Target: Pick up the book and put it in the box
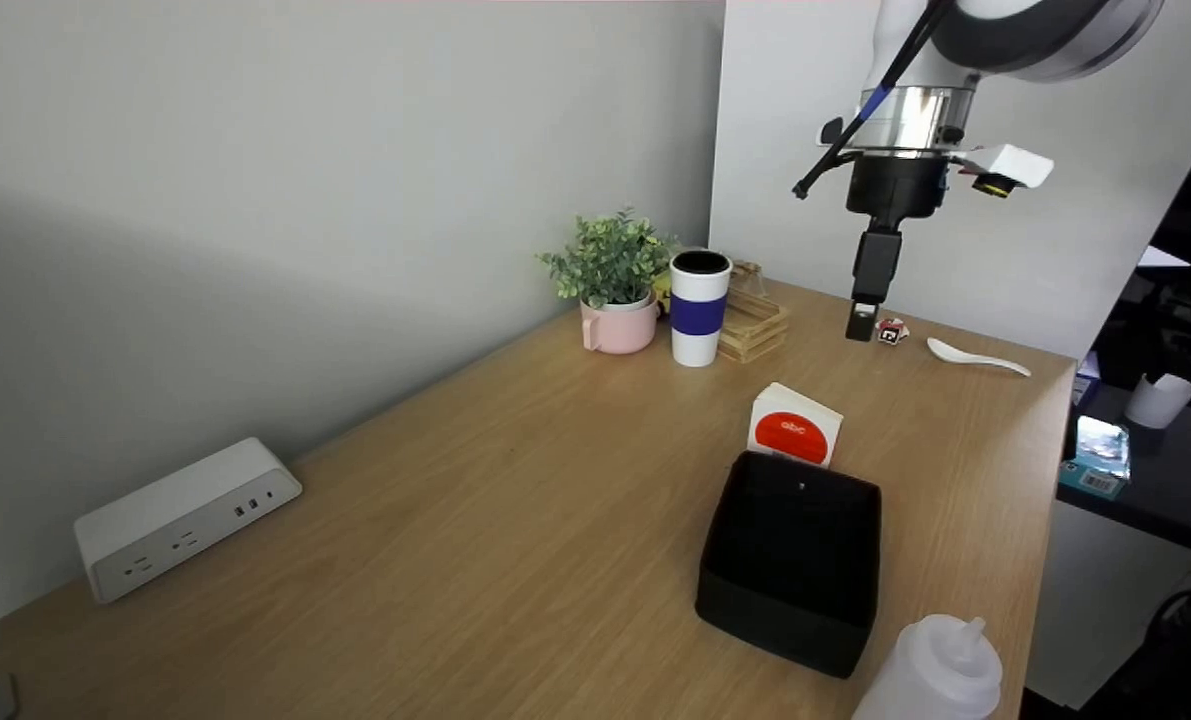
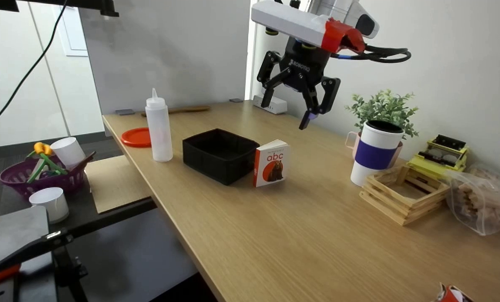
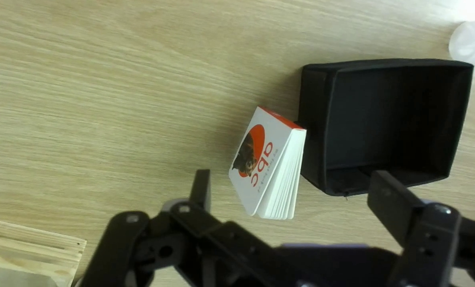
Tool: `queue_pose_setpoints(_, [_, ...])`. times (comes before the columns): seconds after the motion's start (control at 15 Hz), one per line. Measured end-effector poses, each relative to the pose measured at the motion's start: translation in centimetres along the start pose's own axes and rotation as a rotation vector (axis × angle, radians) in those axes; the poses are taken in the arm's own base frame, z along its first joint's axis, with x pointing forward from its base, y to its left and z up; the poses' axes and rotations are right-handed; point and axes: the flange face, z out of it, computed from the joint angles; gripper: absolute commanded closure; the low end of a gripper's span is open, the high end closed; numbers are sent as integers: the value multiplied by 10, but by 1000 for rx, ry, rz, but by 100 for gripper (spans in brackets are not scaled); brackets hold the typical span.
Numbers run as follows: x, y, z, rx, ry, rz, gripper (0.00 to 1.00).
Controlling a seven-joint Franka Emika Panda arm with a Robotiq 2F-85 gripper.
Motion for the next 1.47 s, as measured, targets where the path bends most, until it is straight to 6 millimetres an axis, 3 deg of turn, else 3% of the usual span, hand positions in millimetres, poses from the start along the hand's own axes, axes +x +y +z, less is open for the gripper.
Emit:
queue_pose_setpoints(0.27, [2,4,-2,63,42,9,0])
queue_pose_setpoints(0.47, [15,-8,3,85,46,-5,0])
queue_pose_setpoints(0.93, [55,-43,43,88,-100,11,0])
queue_pose_setpoints(1.2, [71,-38,66,-8,-204,104,0])
queue_pose_setpoints(1.47, [79,-30,75,-46,-255,161,0])
